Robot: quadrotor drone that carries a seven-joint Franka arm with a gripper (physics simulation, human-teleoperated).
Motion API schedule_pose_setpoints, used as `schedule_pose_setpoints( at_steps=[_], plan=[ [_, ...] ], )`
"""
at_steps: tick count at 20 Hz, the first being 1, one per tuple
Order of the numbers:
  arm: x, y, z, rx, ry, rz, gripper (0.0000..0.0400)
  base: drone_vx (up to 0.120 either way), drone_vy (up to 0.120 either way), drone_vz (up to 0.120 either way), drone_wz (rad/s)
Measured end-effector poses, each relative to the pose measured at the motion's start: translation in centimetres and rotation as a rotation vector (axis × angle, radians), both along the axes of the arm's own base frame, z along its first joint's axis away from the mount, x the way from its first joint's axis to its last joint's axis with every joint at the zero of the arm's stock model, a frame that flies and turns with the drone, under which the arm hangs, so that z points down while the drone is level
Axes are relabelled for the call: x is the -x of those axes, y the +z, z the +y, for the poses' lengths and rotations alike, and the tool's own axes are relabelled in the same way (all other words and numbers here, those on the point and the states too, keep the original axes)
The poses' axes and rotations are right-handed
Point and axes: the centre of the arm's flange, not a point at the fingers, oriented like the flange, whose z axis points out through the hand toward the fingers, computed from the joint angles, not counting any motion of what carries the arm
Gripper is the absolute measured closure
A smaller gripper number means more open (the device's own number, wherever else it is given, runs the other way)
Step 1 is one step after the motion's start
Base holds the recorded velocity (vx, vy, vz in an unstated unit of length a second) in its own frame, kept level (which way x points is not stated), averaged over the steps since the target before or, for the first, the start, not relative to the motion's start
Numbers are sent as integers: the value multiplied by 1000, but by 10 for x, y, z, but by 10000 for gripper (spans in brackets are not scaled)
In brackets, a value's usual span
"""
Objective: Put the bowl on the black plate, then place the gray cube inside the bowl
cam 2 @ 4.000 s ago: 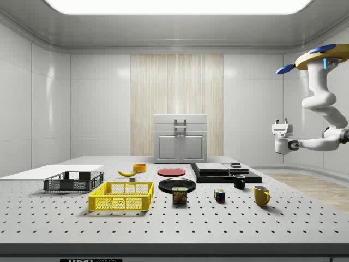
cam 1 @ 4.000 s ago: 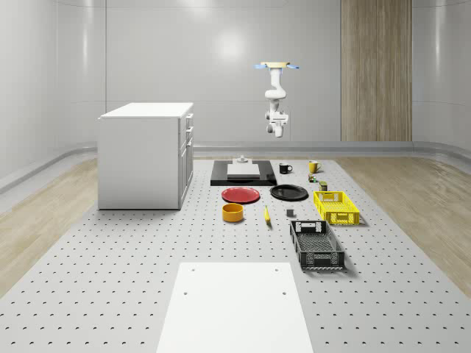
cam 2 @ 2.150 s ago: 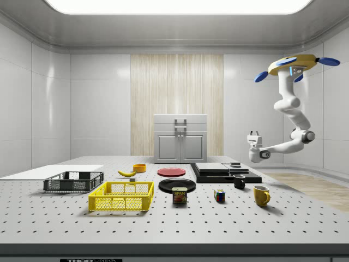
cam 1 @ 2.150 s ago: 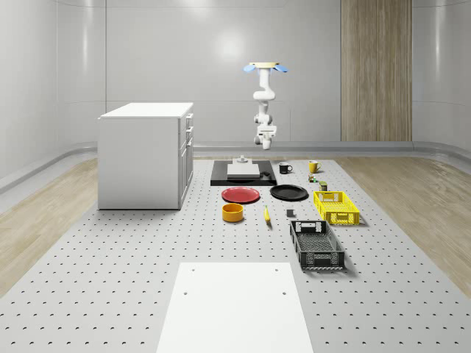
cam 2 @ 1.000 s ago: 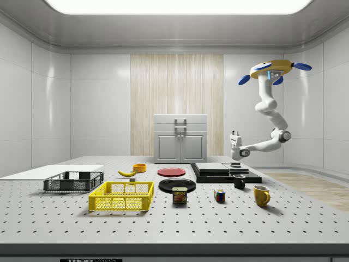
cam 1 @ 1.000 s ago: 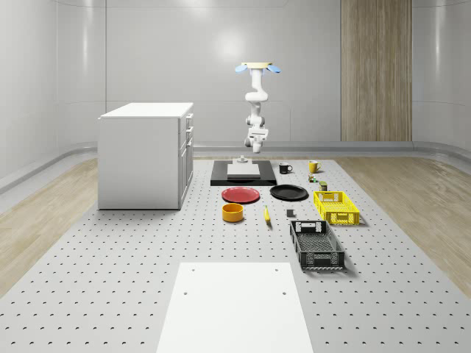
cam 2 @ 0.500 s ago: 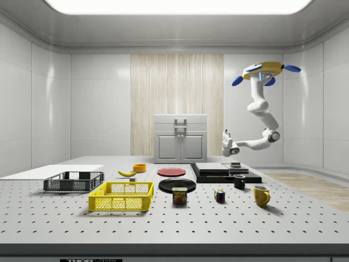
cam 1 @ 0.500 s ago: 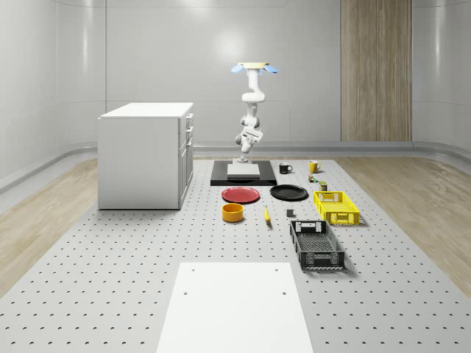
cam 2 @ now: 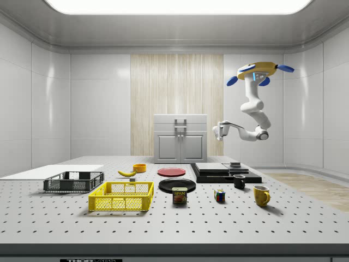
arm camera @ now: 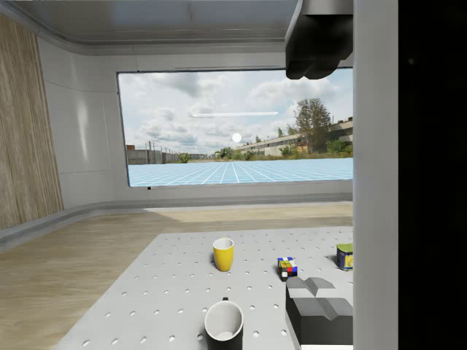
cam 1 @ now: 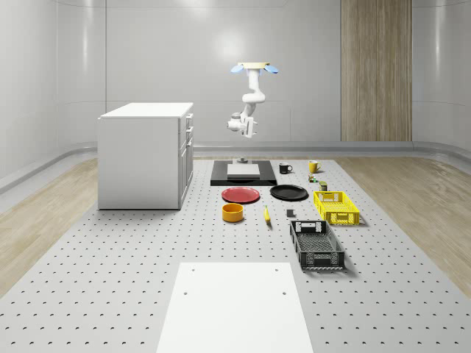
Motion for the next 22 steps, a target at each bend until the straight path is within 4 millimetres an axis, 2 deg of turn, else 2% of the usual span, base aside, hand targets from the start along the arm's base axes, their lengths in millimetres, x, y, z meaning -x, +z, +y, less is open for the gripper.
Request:
schedule_pose_setpoints(
  at_steps=[2, 4, 8, 14, 22],
  plan=[
    [-1, -27, -15, 310, -12, 0, 0, 120, 0, -40, 0],
    [-2, -45, -32, 564, -21, 1, 0, 120, 0, -120, 0],
    [-2, -61, -61, 897, -31, 3, 0, 120, 0, -120, 0],
    [-2, -66, -82, 1117, -35, 7, 0, 120, 0, -120, 0],
    [-2, -67, -90, 1204, -36, 10, 0, 120, -25, -120, 0]
  ],
)
